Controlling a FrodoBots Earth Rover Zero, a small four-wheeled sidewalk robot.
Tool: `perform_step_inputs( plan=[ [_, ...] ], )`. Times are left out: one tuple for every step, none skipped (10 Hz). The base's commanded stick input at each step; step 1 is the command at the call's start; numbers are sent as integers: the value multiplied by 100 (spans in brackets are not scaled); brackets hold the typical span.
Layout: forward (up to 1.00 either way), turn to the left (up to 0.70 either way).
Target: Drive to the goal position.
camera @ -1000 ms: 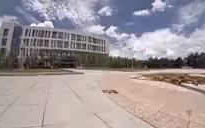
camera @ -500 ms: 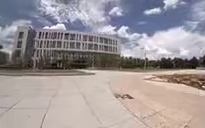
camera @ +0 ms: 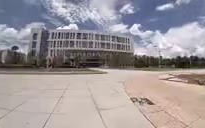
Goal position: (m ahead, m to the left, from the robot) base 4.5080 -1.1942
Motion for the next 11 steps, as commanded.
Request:
perform_step_inputs(
  plan=[
    [70, 29],
    [70, 34],
    [70, 8],
    [70, 0],
    [70, 0],
    [70, 0],
    [70, 0],
    [70, 0],
    [70, 0],
    [70, 10],
    [70, 12]
  ],
)
